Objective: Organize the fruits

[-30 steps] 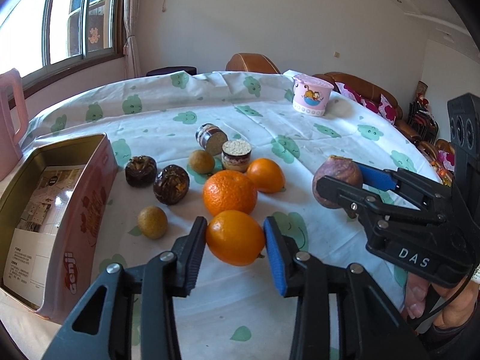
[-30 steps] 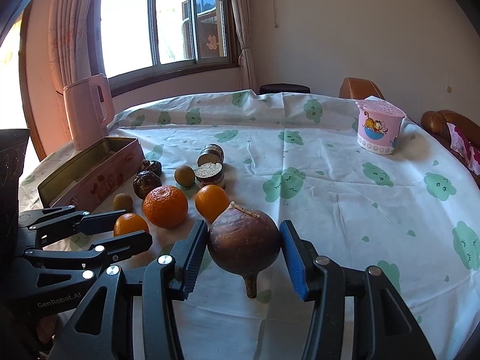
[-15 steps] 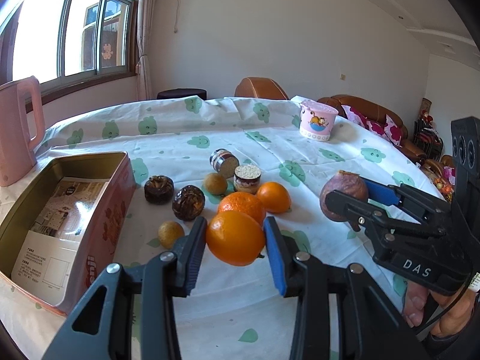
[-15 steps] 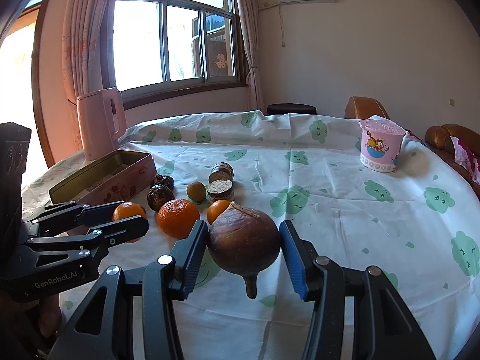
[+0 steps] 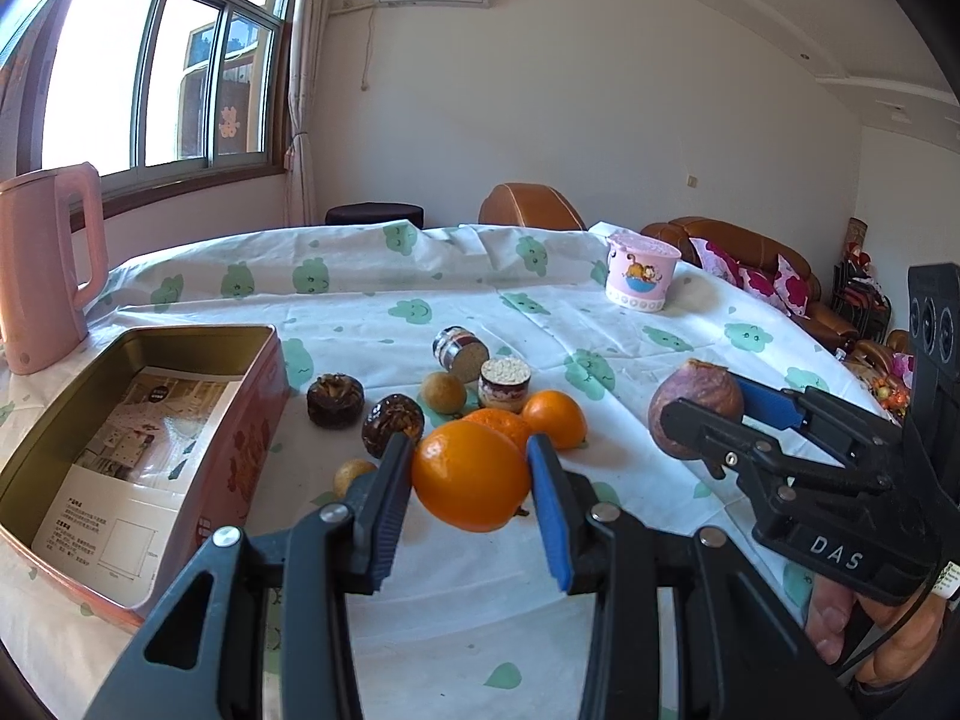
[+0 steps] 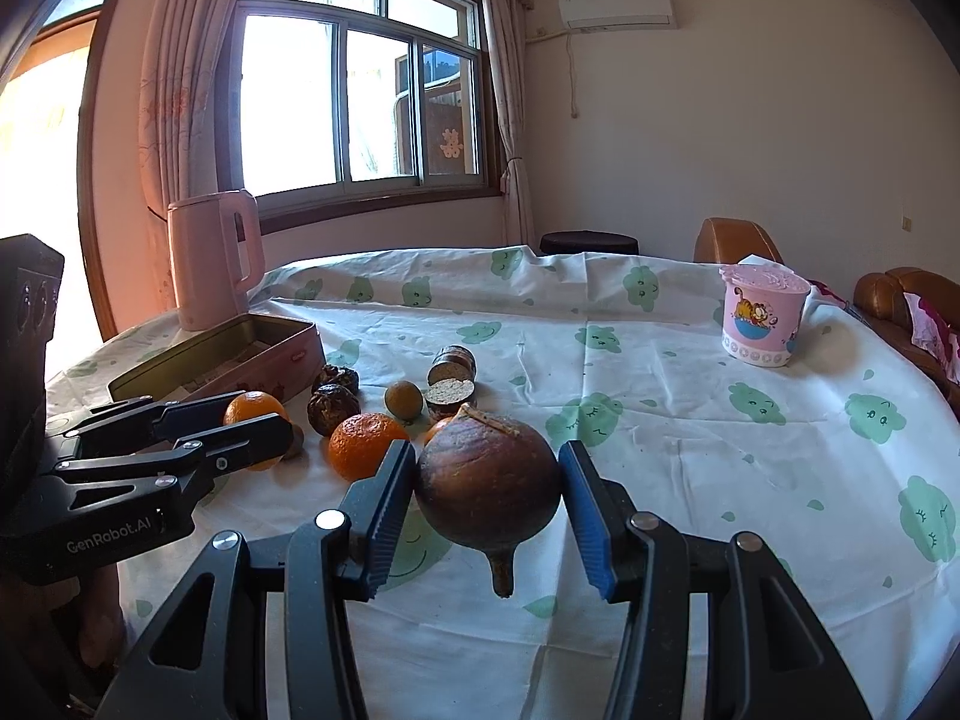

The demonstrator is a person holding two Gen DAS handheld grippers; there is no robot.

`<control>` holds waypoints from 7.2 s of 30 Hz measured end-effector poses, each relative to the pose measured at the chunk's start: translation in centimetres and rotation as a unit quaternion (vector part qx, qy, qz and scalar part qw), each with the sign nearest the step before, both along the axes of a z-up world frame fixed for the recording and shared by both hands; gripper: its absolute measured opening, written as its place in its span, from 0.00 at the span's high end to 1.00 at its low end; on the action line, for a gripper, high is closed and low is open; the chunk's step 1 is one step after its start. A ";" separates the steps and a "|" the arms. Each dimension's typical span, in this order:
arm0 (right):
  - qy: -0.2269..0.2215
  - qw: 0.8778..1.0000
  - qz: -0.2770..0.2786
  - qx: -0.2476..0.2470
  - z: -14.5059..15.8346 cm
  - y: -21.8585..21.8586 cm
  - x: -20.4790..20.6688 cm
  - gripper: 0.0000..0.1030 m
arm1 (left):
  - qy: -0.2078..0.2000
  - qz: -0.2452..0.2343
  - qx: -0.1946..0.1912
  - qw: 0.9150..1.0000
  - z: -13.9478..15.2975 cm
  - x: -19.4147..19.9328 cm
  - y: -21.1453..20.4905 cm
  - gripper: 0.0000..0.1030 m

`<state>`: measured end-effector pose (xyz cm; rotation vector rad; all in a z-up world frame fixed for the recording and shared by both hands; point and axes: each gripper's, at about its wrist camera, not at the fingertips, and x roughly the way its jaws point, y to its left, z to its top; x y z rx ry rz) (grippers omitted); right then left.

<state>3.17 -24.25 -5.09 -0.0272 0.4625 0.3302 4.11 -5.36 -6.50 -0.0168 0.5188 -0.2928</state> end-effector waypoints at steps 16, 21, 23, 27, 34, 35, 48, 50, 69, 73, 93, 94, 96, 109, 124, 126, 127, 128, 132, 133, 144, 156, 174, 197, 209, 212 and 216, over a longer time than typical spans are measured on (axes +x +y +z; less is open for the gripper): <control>-0.035 0.999 0.005 0.010 0.3 -0.3 -1.0 0.50 | -0.030 0.007 -0.007 1.000 0.5 -0.8 0.2 0.61; -0.045 0.999 0.007 0.014 0.4 -0.4 -1.2 0.50 | -0.036 0.008 -0.010 0.999 0.5 -0.9 0.3 0.61; -0.048 0.999 0.008 0.016 0.4 -0.4 -1.3 0.50 | -0.041 0.010 -0.011 0.999 0.6 -1.1 0.4 0.61; -0.055 0.998 0.010 0.014 0.5 -0.4 -1.5 0.50 | -0.043 0.012 -0.013 0.999 0.7 -1.3 0.5 0.61; -0.054 0.998 0.017 0.007 1.2 0.4 -1.1 0.50 | -0.052 0.048 -0.013 0.997 1.7 -1.3 3.3 0.61; -0.056 0.998 0.020 0.006 1.6 0.7 -1.1 0.50 | -0.054 0.055 -0.014 0.997 2.0 -1.4 3.8 0.61; -0.066 0.992 0.112 -0.004 6.3 8.6 1.2 0.50 | -0.039 0.125 -0.003 0.991 3.4 0.7 11.3 0.61; -0.062 0.990 0.125 -0.007 6.7 10.1 1.8 0.50 | -0.029 0.126 -0.003 0.992 3.4 1.4 12.3 0.61; -0.027 0.981 0.182 -0.059 4.7 21.6 6.5 0.50 | 0.021 0.155 0.015 0.987 2.1 5.5 18.3 0.61; -0.019 0.980 0.188 -0.069 3.8 22.9 7.1 0.50 | 0.030 0.158 0.017 0.987 1.7 6.0 18.7 0.61; 0.028 0.978 0.191 -0.077 0.9 24.8 9.2 0.50 | 0.057 0.167 0.033 0.984 0.5 7.2 19.0 0.60; 0.032 0.978 0.191 -0.077 0.7 24.8 9.4 0.50 | 0.058 0.168 0.036 0.983 0.5 7.3 19.0 0.60; 0.038 0.978 0.190 -0.075 0.5 24.7 9.7 0.50 | 0.058 0.166 0.039 0.984 0.5 7.4 18.8 0.60; 0.057 0.979 0.181 -0.067 0.2 24.2 10.4 0.44 | 0.049 0.185 0.058 0.980 0.7 7.2 18.5 0.50; 0.022 0.991 0.120 -0.055 2.5 17.4 8.5 0.31 | -0.013 0.165 0.024 0.986 2.4 3.8 15.0 0.29; 0.021 0.993 0.102 -0.051 2.9 15.5 8.1 0.31 | -0.018 0.158 0.018 0.987 2.7 3.4 14.3 0.28; 0.021 0.994 0.092 -0.052 3.0 14.6 7.9 0.31 | -0.019 0.156 0.016 0.988 2.8 3.2 13.9 0.26; 0.022 0.995 0.082 -0.054 3.0 13.7 7.6 0.31 | -0.021 0.153 0.015 0.988 2.9 3.0 13.4 0.26; 0.037 0.996 0.054 -0.059 2.7 10.6 7.0 0.31 | -0.024 0.130 0.016 0.991 3.1 2.4 11.1 0.23; 0.042 0.996 0.051 -0.060 2.5 10.1 6.8 0.31 | -0.023 0.123 0.018 0.992 3.1 2.3 10.5 0.23; 0.093 0.991 0.061 -0.077 0.1 8.5 6.3 0.31 | -0.004 0.085 0.040 0.996 1.9 2.8 6.0 0.23; 0.170 0.977 0.093 -0.085 -2.0 9.7 8.6 0.44 | 0.010 0.071 0.034 0.997 1.7 3.3 5.9 0.23; 0.105 0.994 0.004 -0.042 0.1 5.7 7.9 0.53 | 0.073 0.002 0.064 0.995 0.3 4.7 2.3 0.51; 0.117 0.992 0.022 -0.030 -0.2 5.6 8.2 0.53 | 0.153 0.000 0.085 0.984 -2.1 7.8 1.3 0.74; 0.096 0.994 0.036 -0.021 0.3 5.5 7.5 0.53 | 0.080 0.033 0.065 0.994 0.1 6.0 2.6 0.74; 0.088 0.995 0.037 -0.023 0.4 5.6 7.3 0.53 | 0.066 0.039 0.065 0.995 0.4 5.7 2.7 0.74; 0.081 0.996 0.037 -0.025 0.5 5.8 7.1 0.53 | 0.053 0.044 0.064 0.996 0.7 5.3 2.8 0.74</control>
